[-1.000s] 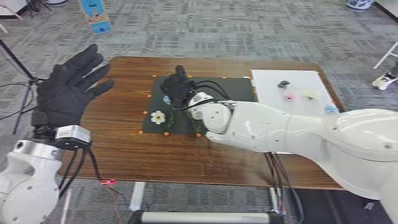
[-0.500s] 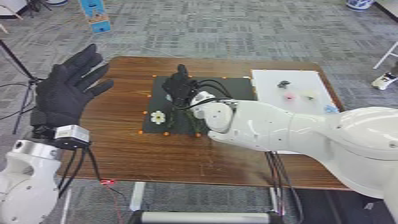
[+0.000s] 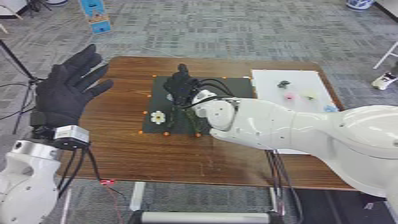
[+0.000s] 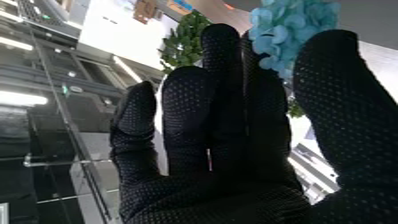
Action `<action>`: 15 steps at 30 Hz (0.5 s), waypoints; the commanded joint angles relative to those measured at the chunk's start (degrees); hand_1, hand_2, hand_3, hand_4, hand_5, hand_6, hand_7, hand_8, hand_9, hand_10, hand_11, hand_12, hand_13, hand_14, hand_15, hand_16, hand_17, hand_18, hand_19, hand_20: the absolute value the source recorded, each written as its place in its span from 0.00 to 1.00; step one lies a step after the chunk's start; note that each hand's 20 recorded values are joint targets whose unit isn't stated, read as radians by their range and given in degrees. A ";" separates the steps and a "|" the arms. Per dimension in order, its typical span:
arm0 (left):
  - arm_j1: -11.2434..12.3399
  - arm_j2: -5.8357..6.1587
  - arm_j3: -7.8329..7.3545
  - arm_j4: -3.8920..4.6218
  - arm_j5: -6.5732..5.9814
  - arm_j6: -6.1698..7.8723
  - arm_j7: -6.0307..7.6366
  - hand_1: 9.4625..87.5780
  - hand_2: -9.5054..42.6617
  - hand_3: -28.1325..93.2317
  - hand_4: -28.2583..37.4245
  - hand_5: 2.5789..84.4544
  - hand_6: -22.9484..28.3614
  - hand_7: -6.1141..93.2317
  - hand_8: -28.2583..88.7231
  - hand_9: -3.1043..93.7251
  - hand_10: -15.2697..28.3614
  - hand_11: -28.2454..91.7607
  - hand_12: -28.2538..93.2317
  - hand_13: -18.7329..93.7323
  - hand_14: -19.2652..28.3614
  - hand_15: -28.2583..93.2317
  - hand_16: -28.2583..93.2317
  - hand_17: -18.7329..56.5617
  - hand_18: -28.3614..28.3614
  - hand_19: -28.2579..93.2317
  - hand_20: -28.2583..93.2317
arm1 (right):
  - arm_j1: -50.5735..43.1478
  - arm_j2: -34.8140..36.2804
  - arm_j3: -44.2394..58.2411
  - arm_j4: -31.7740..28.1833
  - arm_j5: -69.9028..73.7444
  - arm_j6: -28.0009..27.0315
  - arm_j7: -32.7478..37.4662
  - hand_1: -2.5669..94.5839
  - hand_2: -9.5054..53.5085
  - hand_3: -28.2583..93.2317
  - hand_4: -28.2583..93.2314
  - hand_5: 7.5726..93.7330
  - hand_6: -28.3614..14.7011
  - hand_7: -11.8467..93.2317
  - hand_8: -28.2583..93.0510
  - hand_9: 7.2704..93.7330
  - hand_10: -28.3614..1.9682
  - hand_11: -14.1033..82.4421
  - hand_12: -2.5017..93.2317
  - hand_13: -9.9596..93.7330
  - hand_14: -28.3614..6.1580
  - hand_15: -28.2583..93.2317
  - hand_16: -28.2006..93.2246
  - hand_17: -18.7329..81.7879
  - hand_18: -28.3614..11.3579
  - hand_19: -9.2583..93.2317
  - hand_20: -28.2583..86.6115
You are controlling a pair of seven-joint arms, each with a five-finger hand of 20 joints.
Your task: Arrange flowers
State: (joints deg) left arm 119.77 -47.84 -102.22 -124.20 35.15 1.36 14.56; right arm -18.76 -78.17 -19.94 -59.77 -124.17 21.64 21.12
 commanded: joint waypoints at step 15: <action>0.20 -0.17 -0.08 -0.22 -0.25 -0.09 0.29 0.17 0.02 0.77 0.00 0.31 0.49 0.22 0.17 0.27 0.58 0.34 0.36 0.33 0.69 0.32 0.27 0.10 0.89 0.56 0.30 | 1.47 -0.13 -0.31 0.27 0.65 4.71 -2.56 0.38 0.00 0.92 0.00 0.64 0.80 0.40 0.17 0.72 0.71 0.44 0.26 0.64 0.61 0.86 0.52 0.41 0.21 0.84 0.74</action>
State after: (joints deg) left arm 119.84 -47.84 -102.19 -124.20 35.10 1.38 14.59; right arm -18.27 -77.92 -20.72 -59.61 -122.29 26.77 18.48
